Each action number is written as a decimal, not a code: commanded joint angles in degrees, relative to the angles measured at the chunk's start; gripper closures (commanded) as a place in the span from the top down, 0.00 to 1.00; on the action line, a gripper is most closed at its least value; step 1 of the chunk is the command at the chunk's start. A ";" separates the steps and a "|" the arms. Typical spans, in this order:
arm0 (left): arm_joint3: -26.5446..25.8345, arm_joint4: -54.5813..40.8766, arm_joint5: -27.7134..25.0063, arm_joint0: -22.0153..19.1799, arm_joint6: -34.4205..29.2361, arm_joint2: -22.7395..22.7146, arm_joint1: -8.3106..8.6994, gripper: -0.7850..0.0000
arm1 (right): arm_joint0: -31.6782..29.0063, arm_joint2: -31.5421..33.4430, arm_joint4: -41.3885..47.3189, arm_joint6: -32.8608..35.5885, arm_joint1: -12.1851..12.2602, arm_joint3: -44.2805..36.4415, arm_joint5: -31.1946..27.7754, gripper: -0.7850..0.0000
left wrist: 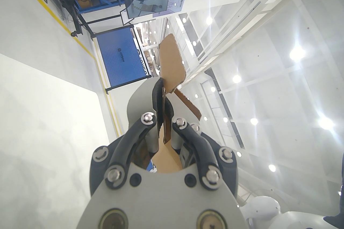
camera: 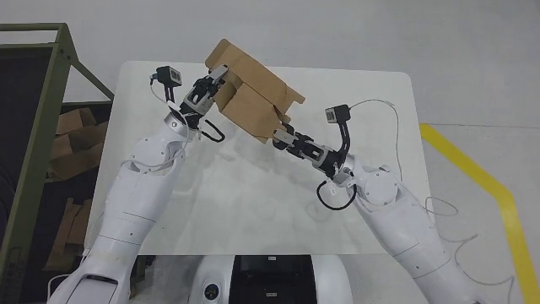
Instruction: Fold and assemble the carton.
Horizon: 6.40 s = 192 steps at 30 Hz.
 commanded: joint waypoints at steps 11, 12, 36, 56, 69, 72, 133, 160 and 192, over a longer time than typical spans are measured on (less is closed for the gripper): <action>0.52 -0.91 0.43 -0.13 -1.98 -0.07 -0.25 0.00 | -0.60 2.10 -0.22 -0.76 0.15 -0.47 -0.43 0.00; 0.57 -1.00 0.51 -0.11 -2.17 -0.08 -0.27 0.00 | -0.68 2.37 -0.23 -0.80 0.18 -0.52 -0.49 0.00; 1.31 -5.52 1.63 0.84 -5.42 -0.54 -0.72 0.00 | -2.86 7.68 0.73 -1.36 0.88 -1.88 -1.01 0.00; 1.39 -5.74 2.37 1.56 -5.78 -0.05 -1.22 0.00 | -4.20 9.24 2.97 -0.25 1.02 -2.33 -2.15 0.00; 1.50 -6.41 2.82 1.92 -6.55 -0.36 -1.41 0.00 | -4.66 9.71 2.24 -1.59 0.93 -2.27 -1.80 0.00; 1.56 -6.53 3.00 1.88 -6.78 -0.39 -1.46 0.00 | -4.86 9.96 2.06 -2.04 0.93 -2.35 -1.80 0.00; -0.46 -11.39 5.54 3.24 -2.02 -1.20 -2.92 0.00 | -4.24 11.19 -2.66 5.08 1.39 -3.05 -0.93 1.00; 1.29 -11.95 2.59 3.24 -2.13 -1.52 -3.72 0.00 | -4.17 7.26 -5.72 -0.31 0.56 -6.67 -1.39 0.95; 1.12 -11.23 2.59 3.35 -2.54 -1.25 -4.51 0.00 | -2.84 4.66 -3.67 2.24 0.30 -6.01 0.10 0.36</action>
